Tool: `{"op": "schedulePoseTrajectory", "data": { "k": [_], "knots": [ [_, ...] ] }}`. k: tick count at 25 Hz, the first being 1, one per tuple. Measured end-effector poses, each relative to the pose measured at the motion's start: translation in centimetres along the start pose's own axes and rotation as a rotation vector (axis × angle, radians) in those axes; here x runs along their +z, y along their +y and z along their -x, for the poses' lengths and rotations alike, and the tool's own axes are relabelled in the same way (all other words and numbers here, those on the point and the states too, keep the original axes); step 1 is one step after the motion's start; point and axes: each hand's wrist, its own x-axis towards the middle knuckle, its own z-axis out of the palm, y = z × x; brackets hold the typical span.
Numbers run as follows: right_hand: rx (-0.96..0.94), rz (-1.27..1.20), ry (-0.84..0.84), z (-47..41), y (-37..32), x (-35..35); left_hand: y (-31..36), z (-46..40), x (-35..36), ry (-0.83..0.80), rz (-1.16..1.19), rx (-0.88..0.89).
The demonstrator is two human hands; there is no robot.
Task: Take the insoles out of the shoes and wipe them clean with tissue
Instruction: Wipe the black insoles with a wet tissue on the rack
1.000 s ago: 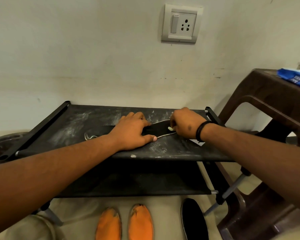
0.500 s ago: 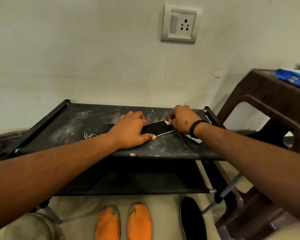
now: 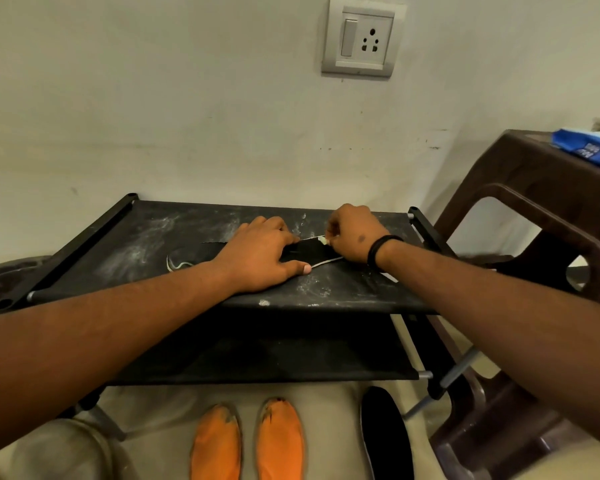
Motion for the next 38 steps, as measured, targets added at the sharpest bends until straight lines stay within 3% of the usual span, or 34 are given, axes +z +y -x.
{"op": "schedulePoseTrajectory", "data": {
  "k": [3,9,14,20,26,31,36,38],
  "knots": [
    [-0.095,0.008,-0.197,0.9,-0.5,-1.4,0.0,-0.1,0.1,0.006,-0.011,0.009],
    [0.092,0.036,0.068,-0.8,0.8,-0.4,-0.1,-0.1,0.0,0.006,0.005,0.006],
    [-0.082,0.032,-0.161,0.3,-0.4,-1.1,-0.1,-0.1,-0.1,0.002,-0.005,0.004],
    [0.052,-0.006,0.026,-0.7,0.1,-0.4,0.0,-0.2,-0.1,-0.001,-0.002,0.000],
    [-0.127,0.071,-0.206,0.5,-1.5,-1.3,-0.1,0.0,-0.1,0.001,0.001,-0.002],
    [0.005,0.101,-0.006,-0.3,-0.4,-0.5,-0.1,-0.1,-0.1,0.000,0.010,-0.002],
    [-0.203,0.086,-0.151,1.2,-2.3,-0.1,-0.3,0.0,-0.1,0.014,0.008,0.000],
    [-0.185,0.161,-0.164,1.2,-1.3,-1.1,-0.2,0.0,-0.1,0.019,0.023,0.003]
  ]
}}
